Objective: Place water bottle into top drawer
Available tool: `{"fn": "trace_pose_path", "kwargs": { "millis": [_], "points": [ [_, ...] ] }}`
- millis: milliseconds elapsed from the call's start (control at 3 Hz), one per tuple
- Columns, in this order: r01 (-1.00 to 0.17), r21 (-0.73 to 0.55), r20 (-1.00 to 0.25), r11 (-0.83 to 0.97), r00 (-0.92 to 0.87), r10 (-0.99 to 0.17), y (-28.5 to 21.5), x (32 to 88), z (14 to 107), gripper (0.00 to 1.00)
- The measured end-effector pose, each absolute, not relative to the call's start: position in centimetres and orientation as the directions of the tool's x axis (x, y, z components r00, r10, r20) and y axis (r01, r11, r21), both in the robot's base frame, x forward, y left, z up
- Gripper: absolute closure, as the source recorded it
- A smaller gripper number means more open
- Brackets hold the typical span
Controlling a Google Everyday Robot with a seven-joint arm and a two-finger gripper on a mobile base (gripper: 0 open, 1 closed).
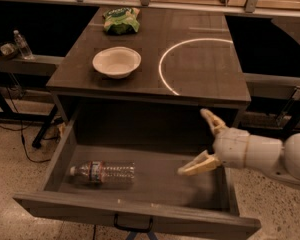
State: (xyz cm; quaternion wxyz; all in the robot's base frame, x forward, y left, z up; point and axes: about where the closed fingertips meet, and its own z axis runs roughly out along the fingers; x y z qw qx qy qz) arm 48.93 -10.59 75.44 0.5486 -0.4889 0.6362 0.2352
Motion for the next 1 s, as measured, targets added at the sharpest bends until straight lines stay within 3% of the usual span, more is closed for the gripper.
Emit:
{"fn": "trace_pose_path", "kwargs": {
  "millis": [667, 1000],
  "points": [
    [-0.726, -0.342, -0.915, 0.597, 0.112, -0.388, -22.1, 48.2, 88.5, 0.00],
    [-0.707, -0.356, -0.912, 0.611, 0.120, -0.393, -23.1, 48.1, 89.8, 0.00]
  ]
}}
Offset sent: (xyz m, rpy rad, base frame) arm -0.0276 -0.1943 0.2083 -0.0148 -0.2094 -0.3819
